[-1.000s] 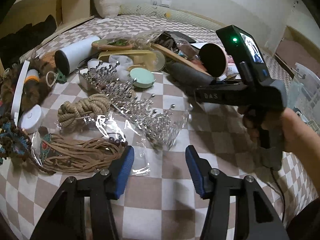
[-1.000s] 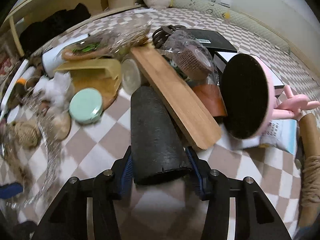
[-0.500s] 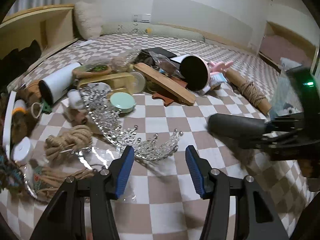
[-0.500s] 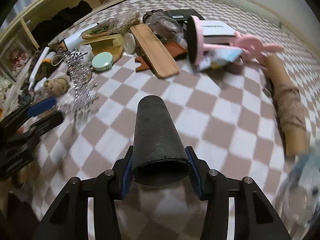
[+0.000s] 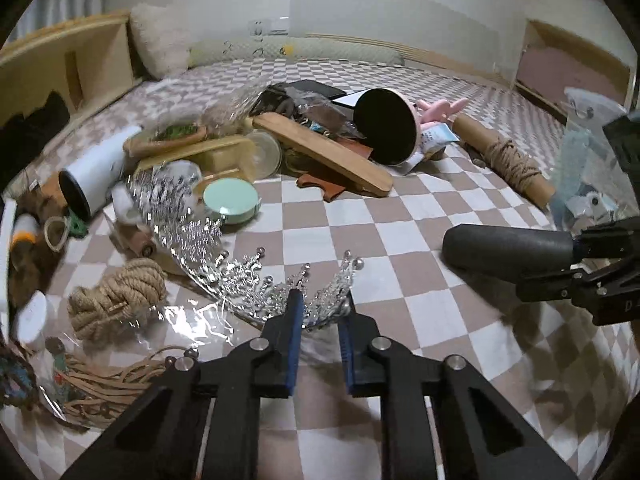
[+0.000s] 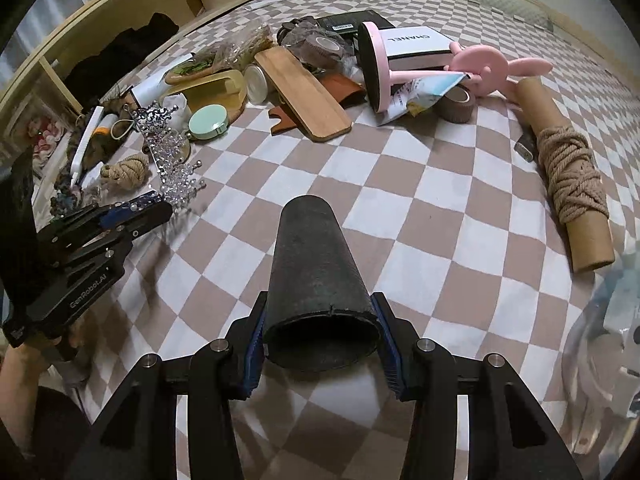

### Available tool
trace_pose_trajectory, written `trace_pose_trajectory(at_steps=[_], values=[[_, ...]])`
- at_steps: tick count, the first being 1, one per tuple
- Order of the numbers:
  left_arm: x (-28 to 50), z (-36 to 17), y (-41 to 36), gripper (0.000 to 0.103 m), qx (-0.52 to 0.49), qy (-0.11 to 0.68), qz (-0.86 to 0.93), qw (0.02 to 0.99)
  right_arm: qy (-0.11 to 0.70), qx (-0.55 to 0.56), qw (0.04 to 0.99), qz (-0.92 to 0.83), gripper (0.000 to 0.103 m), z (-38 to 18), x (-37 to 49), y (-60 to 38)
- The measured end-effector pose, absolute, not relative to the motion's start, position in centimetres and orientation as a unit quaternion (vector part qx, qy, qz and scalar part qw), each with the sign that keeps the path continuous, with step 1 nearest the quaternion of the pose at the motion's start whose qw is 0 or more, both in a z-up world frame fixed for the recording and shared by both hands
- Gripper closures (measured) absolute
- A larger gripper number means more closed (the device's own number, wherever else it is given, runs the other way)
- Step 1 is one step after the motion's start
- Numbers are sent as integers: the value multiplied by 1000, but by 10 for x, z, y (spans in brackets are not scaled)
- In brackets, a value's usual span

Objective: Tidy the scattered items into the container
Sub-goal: 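Grasp the silver tiara with the left tool and lift it while right holds tube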

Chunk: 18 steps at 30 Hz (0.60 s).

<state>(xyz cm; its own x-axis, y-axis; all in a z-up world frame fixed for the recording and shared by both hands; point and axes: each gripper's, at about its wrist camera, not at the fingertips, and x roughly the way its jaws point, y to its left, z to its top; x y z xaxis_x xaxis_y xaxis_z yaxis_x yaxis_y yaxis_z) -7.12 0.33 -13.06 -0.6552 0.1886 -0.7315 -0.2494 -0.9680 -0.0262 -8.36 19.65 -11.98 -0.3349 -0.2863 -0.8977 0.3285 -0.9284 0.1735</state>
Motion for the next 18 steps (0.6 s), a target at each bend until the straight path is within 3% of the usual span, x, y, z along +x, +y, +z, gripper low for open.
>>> trace_pose_trajectory(at_steps=[9, 18], values=[[-52, -107, 4, 95, -392, -17, 906, 157, 31, 550, 186, -813, 55, -116, -62, 209], [-15, -107, 27, 95, -423, 29, 888, 175, 28, 577, 176, -797, 54, -125, -54, 221]])
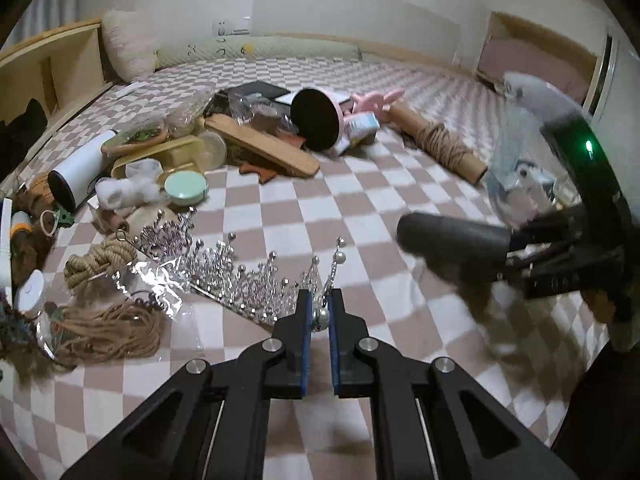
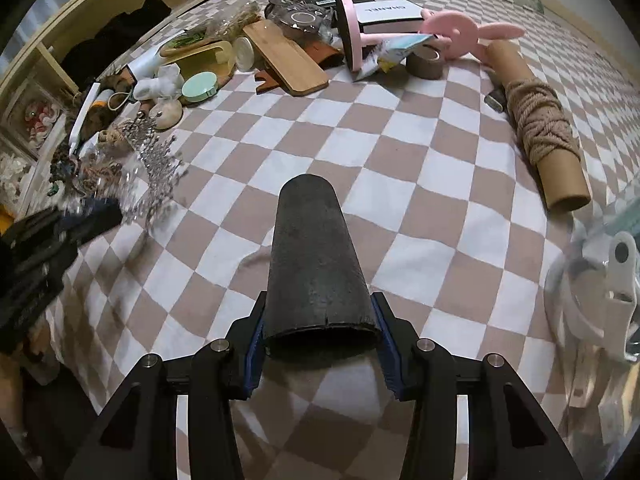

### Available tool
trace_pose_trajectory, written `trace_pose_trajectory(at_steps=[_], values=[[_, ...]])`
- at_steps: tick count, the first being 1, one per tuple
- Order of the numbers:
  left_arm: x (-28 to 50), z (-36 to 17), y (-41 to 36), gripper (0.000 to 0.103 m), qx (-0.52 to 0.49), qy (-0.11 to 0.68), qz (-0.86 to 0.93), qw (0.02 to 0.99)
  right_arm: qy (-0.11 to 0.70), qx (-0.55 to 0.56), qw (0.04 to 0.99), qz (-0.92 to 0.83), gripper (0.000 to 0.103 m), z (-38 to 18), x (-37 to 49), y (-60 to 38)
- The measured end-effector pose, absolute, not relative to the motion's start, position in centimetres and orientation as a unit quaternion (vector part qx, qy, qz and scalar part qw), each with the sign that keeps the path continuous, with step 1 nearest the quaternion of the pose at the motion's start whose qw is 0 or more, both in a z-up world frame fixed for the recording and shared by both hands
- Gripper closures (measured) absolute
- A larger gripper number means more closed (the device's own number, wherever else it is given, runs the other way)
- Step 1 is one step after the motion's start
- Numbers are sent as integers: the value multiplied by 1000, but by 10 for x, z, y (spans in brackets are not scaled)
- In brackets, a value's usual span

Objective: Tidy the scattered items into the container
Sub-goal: 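Grasp the silver tiara with the left tool and lift it while right holds tube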

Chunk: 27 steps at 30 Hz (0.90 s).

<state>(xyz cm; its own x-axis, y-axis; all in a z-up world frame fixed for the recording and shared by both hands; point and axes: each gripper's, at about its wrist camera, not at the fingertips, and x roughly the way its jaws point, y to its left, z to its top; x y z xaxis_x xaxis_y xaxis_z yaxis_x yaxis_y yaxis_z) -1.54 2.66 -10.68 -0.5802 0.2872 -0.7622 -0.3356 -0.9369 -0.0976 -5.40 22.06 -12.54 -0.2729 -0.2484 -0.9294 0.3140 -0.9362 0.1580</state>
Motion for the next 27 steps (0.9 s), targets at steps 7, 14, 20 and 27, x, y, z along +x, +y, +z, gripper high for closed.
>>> trace_pose_trajectory(at_steps=[7, 14, 20, 27], values=[[-13, -113, 13, 94, -442, 11, 884, 152, 60, 565, 164, -807, 54, -125, -54, 214], [3, -124, -14, 89, -465, -31, 879, 102, 59, 551, 159, -817, 54, -118, -56, 216], [12, -133, -32, 89, -479, -67, 873, 66, 75, 524, 148, -835, 54, -106, -52, 212], [17, -130, -30, 88, -473, -70, 876, 69, 42, 479, 190, -856, 54, -78, -53, 174]])
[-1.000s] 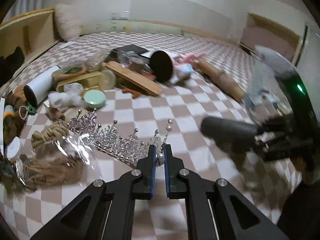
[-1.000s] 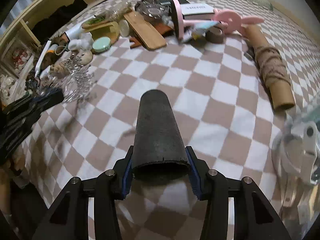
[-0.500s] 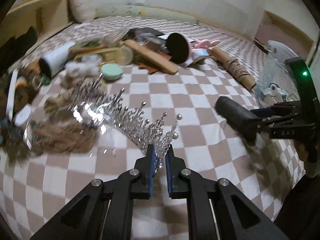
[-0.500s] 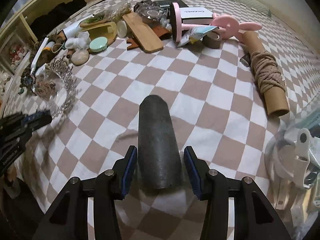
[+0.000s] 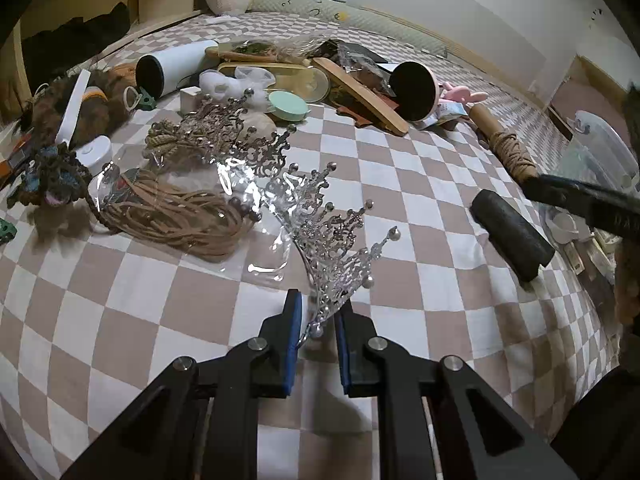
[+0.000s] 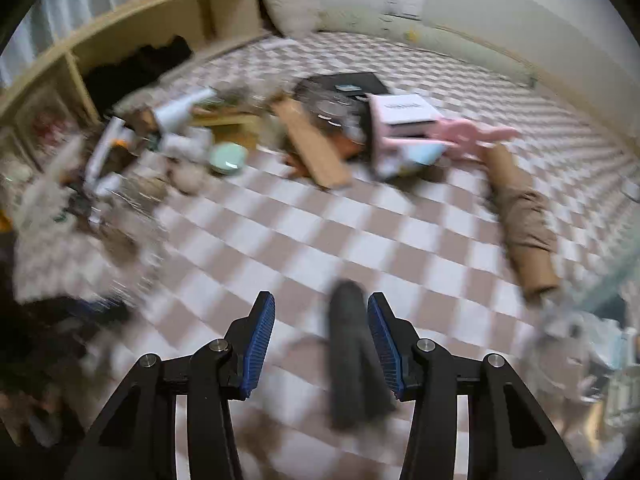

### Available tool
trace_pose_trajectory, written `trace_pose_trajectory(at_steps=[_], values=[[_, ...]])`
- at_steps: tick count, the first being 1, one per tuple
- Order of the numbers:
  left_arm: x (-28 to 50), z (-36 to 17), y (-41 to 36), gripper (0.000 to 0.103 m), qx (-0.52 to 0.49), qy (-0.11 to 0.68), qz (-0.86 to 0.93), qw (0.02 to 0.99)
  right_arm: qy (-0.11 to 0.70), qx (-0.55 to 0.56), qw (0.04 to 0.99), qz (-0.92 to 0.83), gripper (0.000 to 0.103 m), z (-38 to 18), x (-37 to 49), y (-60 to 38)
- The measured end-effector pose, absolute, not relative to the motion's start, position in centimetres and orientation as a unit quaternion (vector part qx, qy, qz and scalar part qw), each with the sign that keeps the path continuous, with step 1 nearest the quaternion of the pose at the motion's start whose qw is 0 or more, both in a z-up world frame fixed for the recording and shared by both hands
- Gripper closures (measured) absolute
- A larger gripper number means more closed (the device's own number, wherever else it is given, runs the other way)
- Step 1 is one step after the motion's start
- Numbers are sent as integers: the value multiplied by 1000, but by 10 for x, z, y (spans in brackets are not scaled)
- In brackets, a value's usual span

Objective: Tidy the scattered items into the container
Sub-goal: 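Grasp the silver tiara with the left tool and lift it while right holds tube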

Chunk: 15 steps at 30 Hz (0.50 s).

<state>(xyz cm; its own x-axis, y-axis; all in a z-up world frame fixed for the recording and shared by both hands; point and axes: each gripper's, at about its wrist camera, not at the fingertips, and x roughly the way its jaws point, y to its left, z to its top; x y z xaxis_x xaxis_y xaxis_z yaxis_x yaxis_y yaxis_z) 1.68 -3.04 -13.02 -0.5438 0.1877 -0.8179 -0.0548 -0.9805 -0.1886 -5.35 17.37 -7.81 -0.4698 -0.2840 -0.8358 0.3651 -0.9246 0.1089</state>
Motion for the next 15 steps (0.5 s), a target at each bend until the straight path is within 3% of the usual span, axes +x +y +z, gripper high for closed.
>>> trace_pose_trajectory(at_steps=[7, 15], values=[[21, -130, -13, 89, -472, -68, 871, 118, -73, 581, 268, -765, 54, -119, -69, 118], [18, -131, -15, 89, -474, -75, 870, 113, -221, 620, 266, -705, 54, -148, -87, 110]])
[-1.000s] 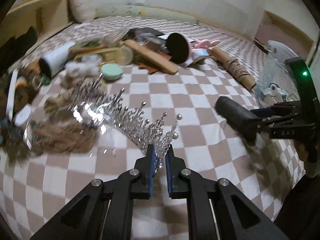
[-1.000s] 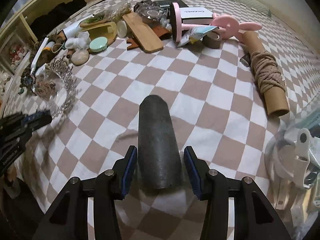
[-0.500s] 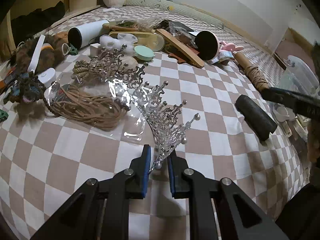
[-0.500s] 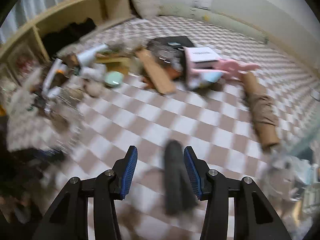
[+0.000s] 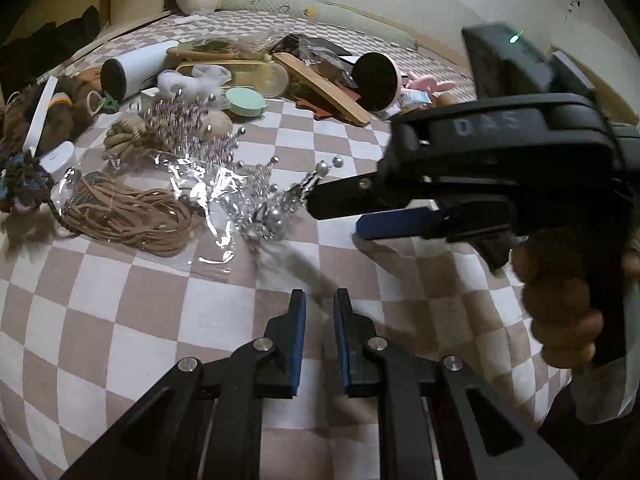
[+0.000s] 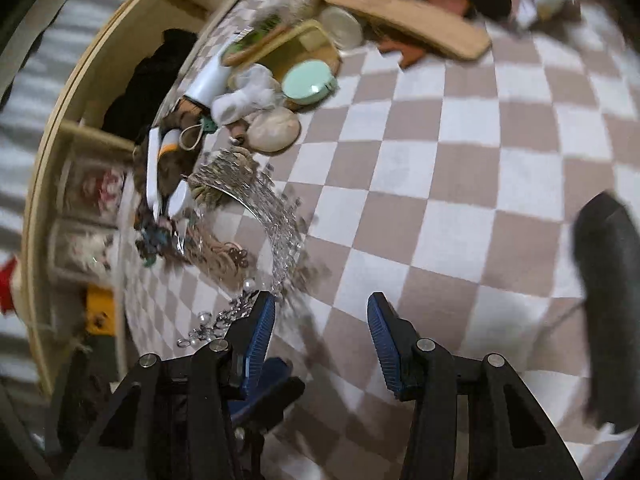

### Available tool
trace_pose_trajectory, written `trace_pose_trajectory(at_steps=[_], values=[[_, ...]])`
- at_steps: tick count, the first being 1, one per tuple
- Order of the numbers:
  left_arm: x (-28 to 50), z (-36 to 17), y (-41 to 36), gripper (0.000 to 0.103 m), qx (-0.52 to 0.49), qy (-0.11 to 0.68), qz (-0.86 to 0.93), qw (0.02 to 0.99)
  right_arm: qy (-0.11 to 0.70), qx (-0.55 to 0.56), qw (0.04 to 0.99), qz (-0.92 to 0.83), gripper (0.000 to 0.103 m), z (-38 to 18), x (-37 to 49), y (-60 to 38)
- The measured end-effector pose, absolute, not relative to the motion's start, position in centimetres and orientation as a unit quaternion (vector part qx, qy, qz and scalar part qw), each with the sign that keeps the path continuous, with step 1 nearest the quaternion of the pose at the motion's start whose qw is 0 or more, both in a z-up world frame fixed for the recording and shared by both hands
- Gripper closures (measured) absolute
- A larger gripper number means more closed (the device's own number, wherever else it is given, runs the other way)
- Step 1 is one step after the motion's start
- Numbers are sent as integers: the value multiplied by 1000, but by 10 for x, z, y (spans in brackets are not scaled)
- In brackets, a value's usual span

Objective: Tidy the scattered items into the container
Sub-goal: 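Grasp the silver tiara with the left tool and lift it while right holds tube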

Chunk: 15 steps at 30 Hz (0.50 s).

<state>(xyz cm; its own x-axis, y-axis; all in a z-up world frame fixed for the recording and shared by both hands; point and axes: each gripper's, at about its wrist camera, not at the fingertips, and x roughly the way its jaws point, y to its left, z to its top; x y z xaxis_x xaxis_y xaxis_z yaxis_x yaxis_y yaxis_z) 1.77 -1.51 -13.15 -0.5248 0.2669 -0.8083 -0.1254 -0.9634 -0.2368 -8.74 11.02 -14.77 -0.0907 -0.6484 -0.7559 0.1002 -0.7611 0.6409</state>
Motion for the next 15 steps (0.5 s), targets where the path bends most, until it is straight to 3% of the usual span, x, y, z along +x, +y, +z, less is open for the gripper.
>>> trace_pose_trajectory(at_steps=[11, 15], values=[[17, -124, -25, 89, -452, -60, 887, 78, -367, 605, 240, -664, 54, -145, -94, 139], [19, -124, -25, 89, -451, -58, 887, 76, -369, 613, 256, -650, 55, -147, -100, 126]])
